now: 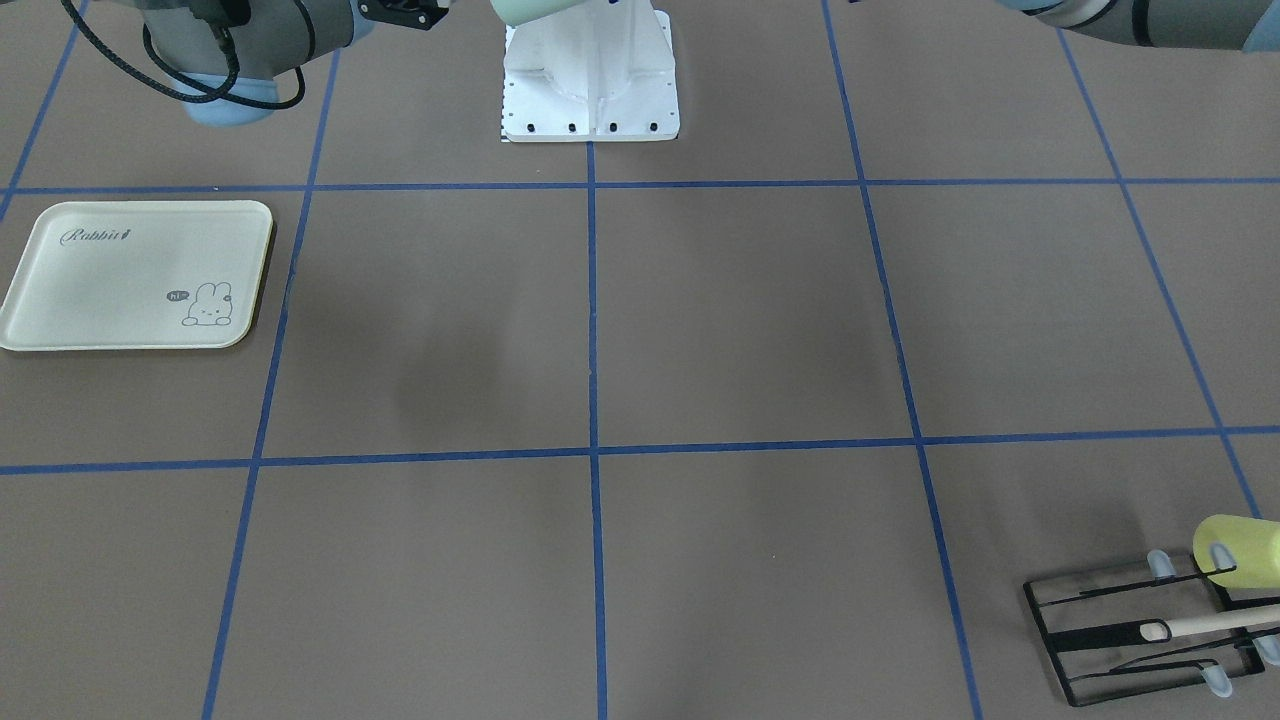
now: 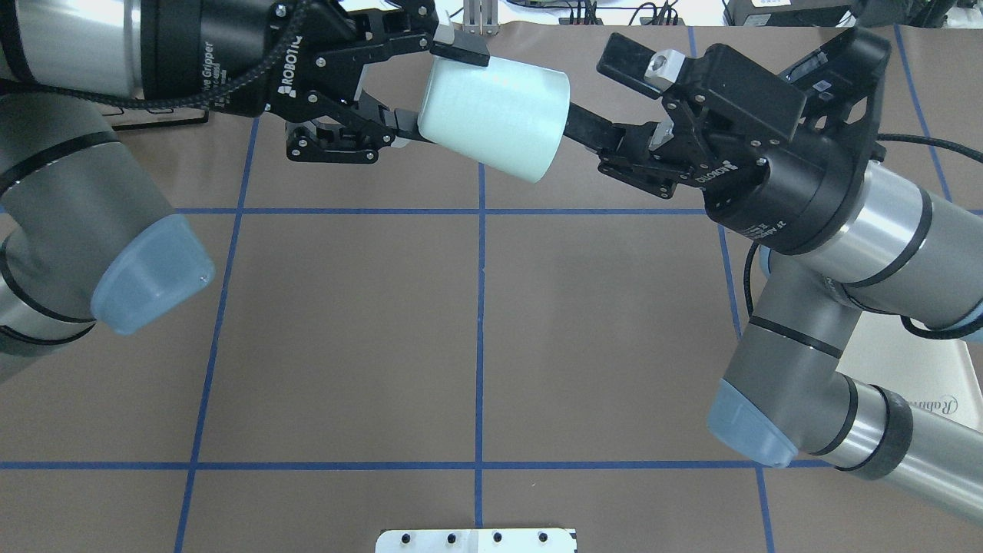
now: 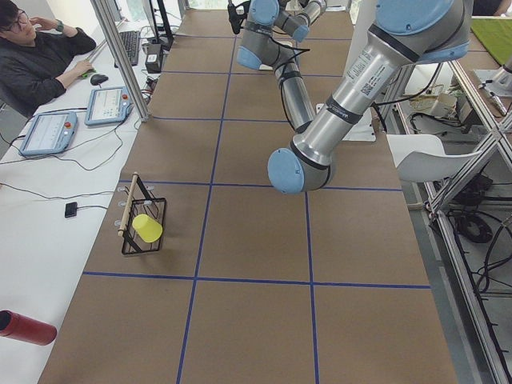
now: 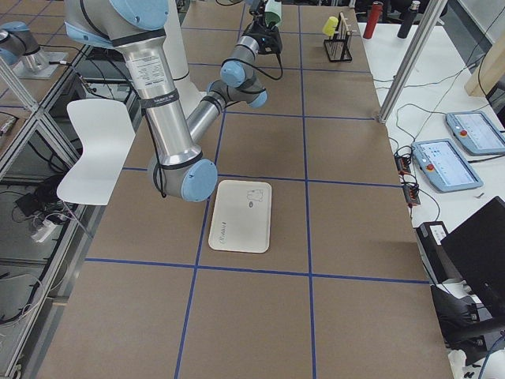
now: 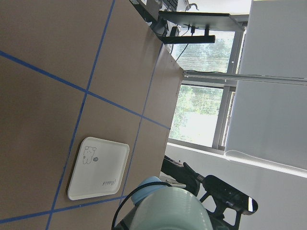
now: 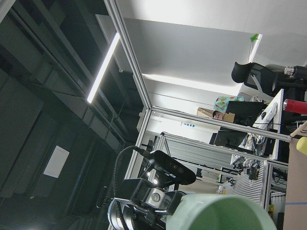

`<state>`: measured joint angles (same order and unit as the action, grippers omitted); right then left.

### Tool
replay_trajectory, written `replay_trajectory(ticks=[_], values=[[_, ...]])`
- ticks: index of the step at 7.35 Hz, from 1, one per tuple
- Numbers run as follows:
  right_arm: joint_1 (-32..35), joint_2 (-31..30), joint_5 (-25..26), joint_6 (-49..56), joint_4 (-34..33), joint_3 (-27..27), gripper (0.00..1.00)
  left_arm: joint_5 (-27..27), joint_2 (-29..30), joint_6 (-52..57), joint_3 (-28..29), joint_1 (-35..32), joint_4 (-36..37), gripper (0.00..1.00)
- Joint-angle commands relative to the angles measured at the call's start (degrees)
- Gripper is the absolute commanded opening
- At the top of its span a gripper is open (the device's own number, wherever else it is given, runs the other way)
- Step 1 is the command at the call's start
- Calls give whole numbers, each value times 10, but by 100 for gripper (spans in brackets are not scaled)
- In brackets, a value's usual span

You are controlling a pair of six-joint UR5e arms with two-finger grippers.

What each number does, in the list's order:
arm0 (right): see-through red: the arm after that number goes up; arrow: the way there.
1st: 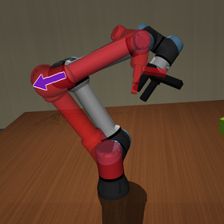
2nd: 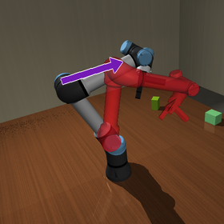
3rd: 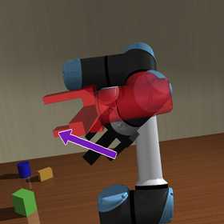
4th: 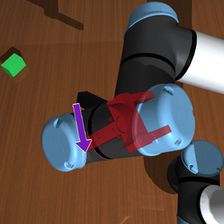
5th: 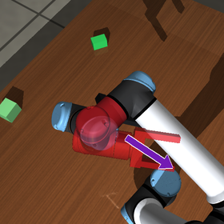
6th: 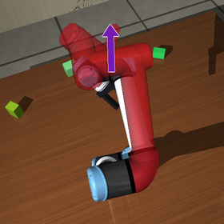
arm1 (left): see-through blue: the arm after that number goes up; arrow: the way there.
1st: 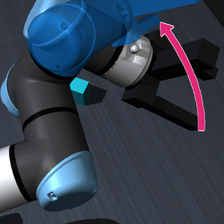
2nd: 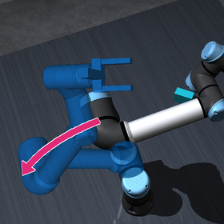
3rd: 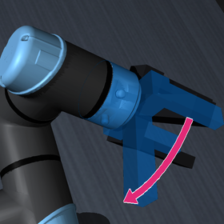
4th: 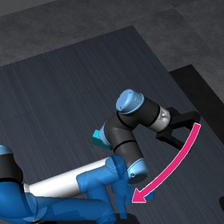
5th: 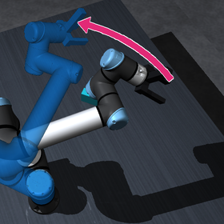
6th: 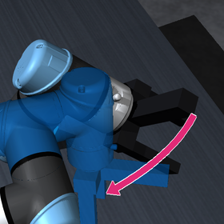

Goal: Left arm grabs green cup and hands to right arm on tray

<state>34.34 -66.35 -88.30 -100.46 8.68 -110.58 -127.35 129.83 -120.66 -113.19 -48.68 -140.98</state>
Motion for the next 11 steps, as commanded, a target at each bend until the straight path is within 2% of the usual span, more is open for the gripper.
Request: replay_trajectory(ticks=[1, 4, 5, 7, 9, 10, 11], values=[[-1, 3, 3, 0, -1, 2, 98, 0, 2, -1, -1, 3, 0, 9], [-12, 4, 7, 0, -2, 2, 97, 1, 7, 0, 0, 4, 0, 9], [-14, 4, 8, 0, -2, 1, 92, 1, 7, 0, 1, 5, 0, 9], [-15, 5, 8, 0, -2, 1, 70, 1, 7, 0, 0, 10, 0, 9], [-16, 4, 8, 0, -2, 1, 53, 1, 7, 0, -1, 10, -1, 9], [-16, 4, 8, 0, -2, 2, 45, 1, 7, 0, -1, 10, -1, 9], [-16, 5, 8, 0, -2, 2, 43, 1, 7, 0, -1, 10, -1, 9]])
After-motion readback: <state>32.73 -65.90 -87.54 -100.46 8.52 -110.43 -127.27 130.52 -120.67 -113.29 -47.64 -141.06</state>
